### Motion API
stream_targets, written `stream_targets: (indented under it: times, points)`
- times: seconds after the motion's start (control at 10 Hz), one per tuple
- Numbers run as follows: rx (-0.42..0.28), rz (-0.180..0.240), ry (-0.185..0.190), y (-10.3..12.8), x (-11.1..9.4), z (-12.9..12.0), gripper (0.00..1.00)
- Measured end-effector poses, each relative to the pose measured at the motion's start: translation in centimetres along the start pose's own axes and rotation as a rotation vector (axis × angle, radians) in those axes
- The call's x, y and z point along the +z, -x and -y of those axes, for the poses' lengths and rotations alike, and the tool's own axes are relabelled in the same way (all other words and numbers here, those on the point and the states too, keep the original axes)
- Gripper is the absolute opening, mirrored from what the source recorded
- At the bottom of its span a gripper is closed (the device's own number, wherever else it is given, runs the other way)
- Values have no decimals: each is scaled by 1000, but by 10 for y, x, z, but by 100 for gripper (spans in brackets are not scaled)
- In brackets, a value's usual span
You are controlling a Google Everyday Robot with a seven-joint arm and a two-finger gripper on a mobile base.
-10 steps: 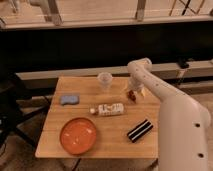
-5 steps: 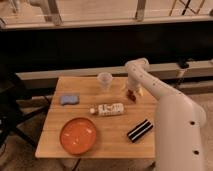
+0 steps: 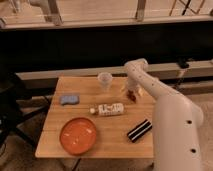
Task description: Drag the pepper across the table
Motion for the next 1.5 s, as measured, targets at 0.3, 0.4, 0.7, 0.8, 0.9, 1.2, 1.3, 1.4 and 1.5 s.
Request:
stream_targets:
  times: [0.3,0.4,0.7,0.8,0.9,1.2,1.3,1.4,1.5]
  points:
    - [-5,2,4,0,3,5,62]
    - [-6,2,5,-1,5,4,59]
    - [-10,4,8,-1,7,5,44]
    - [-14,6,8,-1,7,7,34]
    - [-18,8,11,1,6,8,23]
    - [-15,8,22,8,5,1,4]
    - [-17,9,20,9,4,4,4]
    - [-17,13,18,11,2,0,4]
    - [-17,11,25,11,2,-10,4]
